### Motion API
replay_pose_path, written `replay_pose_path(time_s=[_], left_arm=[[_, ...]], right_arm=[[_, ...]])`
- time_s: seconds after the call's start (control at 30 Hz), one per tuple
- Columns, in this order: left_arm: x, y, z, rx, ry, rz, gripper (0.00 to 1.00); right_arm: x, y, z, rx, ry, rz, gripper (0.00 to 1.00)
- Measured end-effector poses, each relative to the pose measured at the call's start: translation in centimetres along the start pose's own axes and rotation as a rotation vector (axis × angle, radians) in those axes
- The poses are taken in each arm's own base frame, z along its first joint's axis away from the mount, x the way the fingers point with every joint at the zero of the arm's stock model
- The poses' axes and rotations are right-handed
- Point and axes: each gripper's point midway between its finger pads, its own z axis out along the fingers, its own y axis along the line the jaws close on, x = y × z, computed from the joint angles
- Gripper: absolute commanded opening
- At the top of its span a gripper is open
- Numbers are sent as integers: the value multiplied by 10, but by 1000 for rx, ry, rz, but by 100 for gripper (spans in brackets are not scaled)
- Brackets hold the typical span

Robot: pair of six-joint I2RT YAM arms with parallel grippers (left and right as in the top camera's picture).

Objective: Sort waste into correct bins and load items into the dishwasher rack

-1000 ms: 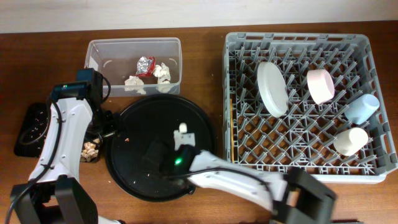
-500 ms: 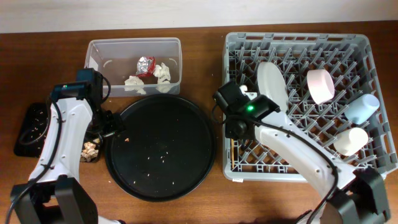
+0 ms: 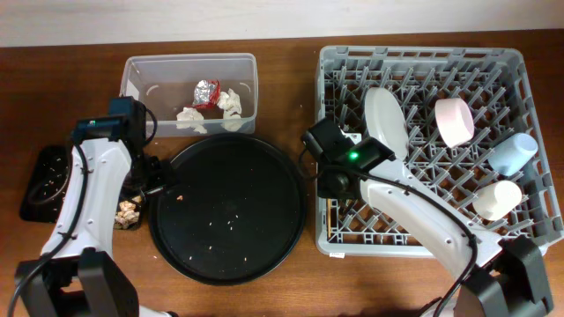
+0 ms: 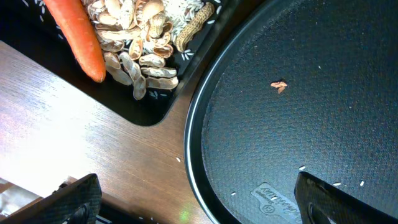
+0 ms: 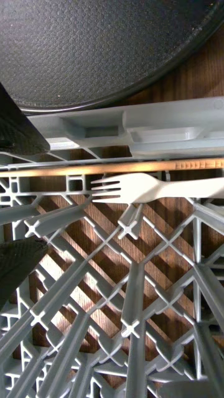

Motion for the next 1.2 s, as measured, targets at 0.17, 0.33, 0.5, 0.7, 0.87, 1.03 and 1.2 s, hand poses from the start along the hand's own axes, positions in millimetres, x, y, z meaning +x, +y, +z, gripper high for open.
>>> replay_pose_path(time_s=[0.17,0.33,0.5,0.7,0.87,1.03,1.2], left_arm=[[-3,-75,-12,128,-116,262,99],[18,-118,-65,235,-148,574,99],[6,-59,-63,297,-45,375,99],[36,-16,-85,408,-507,245,99],[90,8,-113,464,-833,212,99],[99,12,-120,470,-881,208,99],[98,12,-120,470,-881,208,99]], right_arm=[[-33,-7,-58,-226,-129,-17,93],[-61,-77,-86,-386,-130,-1,98],[-36,-147,-78,-259,-32,140,98],[1,-160,-113,-206,-457,106,98],[57,-163,-125,-190,-583,103,98],[66,-163,-120,-189,-552,105,98],[66,-163,-120,-188,-552,104,98]])
